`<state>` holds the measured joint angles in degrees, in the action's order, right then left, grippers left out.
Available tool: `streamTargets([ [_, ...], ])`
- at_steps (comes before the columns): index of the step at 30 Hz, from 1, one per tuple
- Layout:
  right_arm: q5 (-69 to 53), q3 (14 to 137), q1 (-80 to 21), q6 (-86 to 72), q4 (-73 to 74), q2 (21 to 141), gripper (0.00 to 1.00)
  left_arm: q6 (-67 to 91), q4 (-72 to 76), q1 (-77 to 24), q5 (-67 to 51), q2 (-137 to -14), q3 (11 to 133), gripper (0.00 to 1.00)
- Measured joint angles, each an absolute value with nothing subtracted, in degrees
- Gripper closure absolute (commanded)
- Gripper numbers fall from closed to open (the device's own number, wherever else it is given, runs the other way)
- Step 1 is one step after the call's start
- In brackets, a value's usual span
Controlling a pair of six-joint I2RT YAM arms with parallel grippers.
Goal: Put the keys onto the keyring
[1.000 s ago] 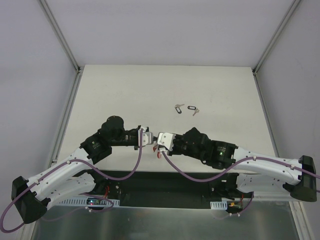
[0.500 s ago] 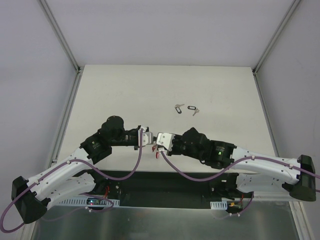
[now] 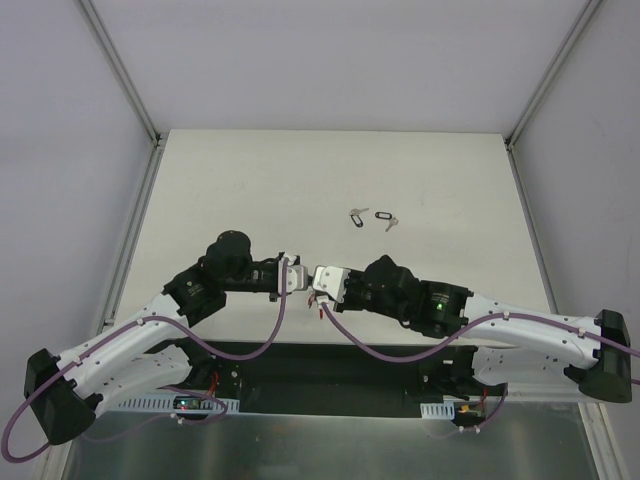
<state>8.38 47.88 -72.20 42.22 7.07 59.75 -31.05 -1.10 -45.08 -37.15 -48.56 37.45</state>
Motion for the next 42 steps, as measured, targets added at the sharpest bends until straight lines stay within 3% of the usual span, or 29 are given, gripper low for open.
streamTargets([
  [30,3.33,48.34,-72.03,41.36,5.65,61.08,0.99,-30.41,-1.85,-45.01,-38.54,-50.24,37.45,1.00],
  [32,3.33,48.31,-72.03,41.28,5.65,61.06,0.89,-30.37,-1.89,-45.01,-38.50,-50.19,37.45,1.00],
  [33,3.36,48.34,-72.03,41.19,5.65,61.04,0.77,-30.35,-1.91,-45.01,-38.46,-50.15,37.45,1.00],
  [36,3.36,48.31,-72.03,40.58,5.61,60.82,0.63,-30.30,-1.80,-45.06,-38.24,-49.93,37.45,1.00],
  [42,3.38,48.27,-71.16,39.53,5.78,57.74,0.57,-30.39,-1.87,-45.41,-36.77,-49.91,37.45,1.00],
])
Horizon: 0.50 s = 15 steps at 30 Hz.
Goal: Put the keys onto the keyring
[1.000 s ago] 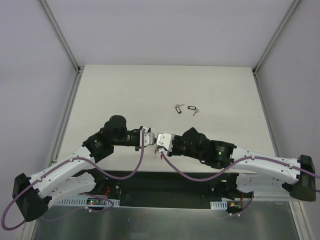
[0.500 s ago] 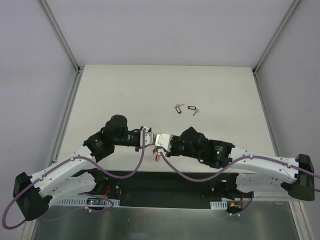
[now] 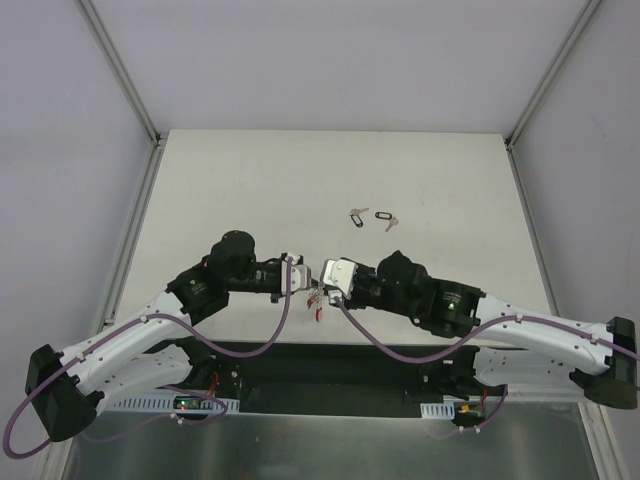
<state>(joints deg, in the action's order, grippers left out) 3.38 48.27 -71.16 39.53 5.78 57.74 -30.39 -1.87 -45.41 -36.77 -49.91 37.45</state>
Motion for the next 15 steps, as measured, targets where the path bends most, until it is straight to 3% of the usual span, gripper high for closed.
streamTargets([
  [15,-2.24,45.34,-65.76,37.50,6.07,55.42,0.66,-30.39,-1.87,-45.41,-35.48,-49.91,37.47,1.00],
])
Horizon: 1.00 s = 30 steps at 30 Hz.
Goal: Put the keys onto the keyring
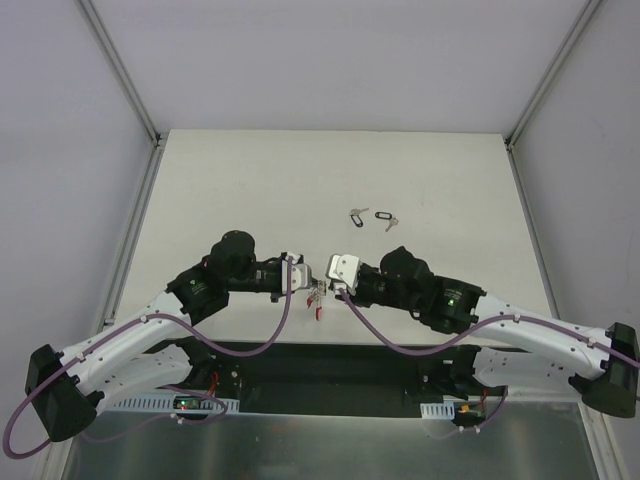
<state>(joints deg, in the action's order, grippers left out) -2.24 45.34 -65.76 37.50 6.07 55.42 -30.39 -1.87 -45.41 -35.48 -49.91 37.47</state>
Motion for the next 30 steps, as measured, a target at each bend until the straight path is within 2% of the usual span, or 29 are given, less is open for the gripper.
streamTargets([
  [4,-3.97,45.34,-65.76,37.41,5.78,56.55,0.68,-30.37,-1.87,-45.41,-35.48,-49.91,37.45,1.00],
  [11,-5.26,45.34,-65.71,37.01,5.45,58.11,0.85,-30.37,-1.87,-45.41,-35.48,-49.91,37.45,1.00],
  [19,-5.41,45.34,-65.49,36.91,4.71,58.54,0.99,-30.37,-1.87,-45.41,-35.48,-49.91,37.45,1.00],
  [30,-5.87,45.36,-65.43,36.88,4.67,58.59,0.98,-30.15,-1.91,-45.41,-35.51,-49.91,37.45,1.00],
])
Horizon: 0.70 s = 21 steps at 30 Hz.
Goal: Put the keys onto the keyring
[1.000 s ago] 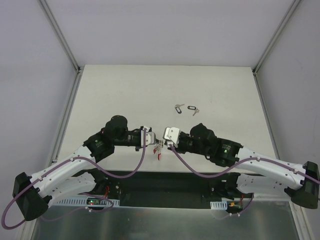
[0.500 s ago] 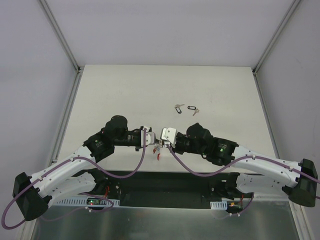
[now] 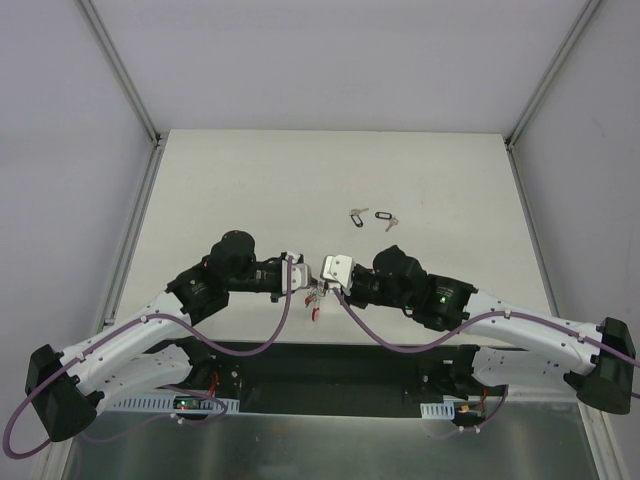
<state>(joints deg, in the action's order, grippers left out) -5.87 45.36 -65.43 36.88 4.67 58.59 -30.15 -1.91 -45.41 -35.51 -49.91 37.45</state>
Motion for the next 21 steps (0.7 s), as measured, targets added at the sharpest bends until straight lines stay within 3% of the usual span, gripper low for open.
streamTargets([
  [21,-6.39,47.55,-65.39,38.92,7.62,59.27,0.98,-26.63,-2.04,-45.41,-34.33,-51.53,39.20,1.00],
])
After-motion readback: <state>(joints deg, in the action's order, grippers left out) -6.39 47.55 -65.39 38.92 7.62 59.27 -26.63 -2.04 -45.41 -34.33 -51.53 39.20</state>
